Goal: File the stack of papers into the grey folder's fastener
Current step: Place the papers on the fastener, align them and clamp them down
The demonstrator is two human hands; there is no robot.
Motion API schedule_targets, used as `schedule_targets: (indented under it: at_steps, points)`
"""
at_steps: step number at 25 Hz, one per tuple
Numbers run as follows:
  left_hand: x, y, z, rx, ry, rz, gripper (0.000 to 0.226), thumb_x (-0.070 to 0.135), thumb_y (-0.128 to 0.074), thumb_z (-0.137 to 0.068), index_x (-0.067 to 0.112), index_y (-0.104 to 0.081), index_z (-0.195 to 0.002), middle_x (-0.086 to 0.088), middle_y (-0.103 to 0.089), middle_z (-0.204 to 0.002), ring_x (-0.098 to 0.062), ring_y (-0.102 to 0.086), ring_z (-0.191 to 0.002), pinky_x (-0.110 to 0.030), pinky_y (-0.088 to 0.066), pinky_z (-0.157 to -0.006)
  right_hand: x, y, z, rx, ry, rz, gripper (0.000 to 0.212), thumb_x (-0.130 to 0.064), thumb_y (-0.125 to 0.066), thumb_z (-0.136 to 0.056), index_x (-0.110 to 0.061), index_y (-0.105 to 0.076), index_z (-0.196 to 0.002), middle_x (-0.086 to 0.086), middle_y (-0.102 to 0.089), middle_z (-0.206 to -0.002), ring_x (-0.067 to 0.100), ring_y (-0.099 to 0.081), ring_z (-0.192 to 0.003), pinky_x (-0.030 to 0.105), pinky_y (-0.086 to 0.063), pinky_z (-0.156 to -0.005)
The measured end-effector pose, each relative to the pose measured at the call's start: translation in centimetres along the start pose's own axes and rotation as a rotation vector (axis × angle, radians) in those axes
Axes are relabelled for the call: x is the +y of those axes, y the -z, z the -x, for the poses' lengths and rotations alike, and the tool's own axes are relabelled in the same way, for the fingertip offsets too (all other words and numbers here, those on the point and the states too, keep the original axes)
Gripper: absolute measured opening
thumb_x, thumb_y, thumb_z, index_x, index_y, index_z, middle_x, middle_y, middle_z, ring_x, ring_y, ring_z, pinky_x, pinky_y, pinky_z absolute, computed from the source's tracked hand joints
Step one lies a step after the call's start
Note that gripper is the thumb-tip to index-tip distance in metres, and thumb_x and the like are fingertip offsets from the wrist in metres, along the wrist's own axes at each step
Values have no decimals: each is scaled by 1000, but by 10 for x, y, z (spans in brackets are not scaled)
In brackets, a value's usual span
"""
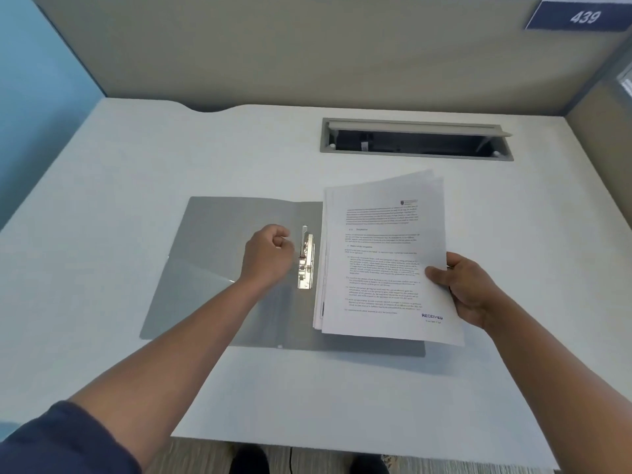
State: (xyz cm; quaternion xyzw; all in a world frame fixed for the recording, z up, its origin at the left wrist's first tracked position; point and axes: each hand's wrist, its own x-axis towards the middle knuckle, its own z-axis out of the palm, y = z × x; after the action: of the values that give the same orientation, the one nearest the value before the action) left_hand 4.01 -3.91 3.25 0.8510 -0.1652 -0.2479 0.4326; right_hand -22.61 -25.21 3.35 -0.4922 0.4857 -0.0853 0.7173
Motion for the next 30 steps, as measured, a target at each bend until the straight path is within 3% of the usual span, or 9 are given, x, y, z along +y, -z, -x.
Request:
schedule_targets:
  at_steps: [3,5,17,22,27,30]
  points:
    - [-18,2,-7,-161,38,-67,37,13,-59,-91,17,-62,-128,1,-65,-117,-16,-62,-108,-28,-50,-88,3,-1,-2,14,4,2,27,3,-54,-96,-8,-67,-118,12,-75,-111,35,-73,-98,48,-60,-78]
    - [-23,1,-11,-218,49,-63,41,10,-60,-90,14,-61,-131,0,-66,-119,-18,-62,-113,-30,-50,-92,5,-5,-4,15,6,7,27,3,-54,-96,-8,-67,-118,11,-76,-110,34,-73,-96,45,-61,-74]
    - [-26,0,-18,-256,33,-50,40,15,-63,-92,19,-61,-133,5,-63,-117,-16,-61,-110,-30,-52,-85,13,-27,-13,7,5,9,25,5,-55,-96,-9,-68,-112,11,-76,-107,31,-74,-92,45,-60,-76]
    - [-31,-4,-18,-270,1,-86,33,25,-67,-91,28,-67,-124,10,-66,-115,-15,-61,-114,-34,-52,-99,16,-32,-17,-3,2,34,26,3,-56,-96,-10,-66,-116,11,-75,-112,34,-72,-99,50,-57,-86]
    - [-31,-7,-18,-259,-20,-116,21,19,-65,-90,35,-68,-103,3,-68,-106,-19,-63,-107,-31,-52,-92,17,-37,-20,-42,-14,62,32,3,-60,-94,-13,-60,-121,9,-75,-113,33,-72,-100,51,-58,-84]
    - [-31,-6,-19,-273,-13,-113,27,14,-62,-91,39,-64,-100,5,-64,-100,-17,-62,-101,-27,-50,-86,17,-39,-23,-28,-14,118,35,2,-61,-93,-14,-57,-124,8,-74,-113,31,-74,-96,45,-60,-77]
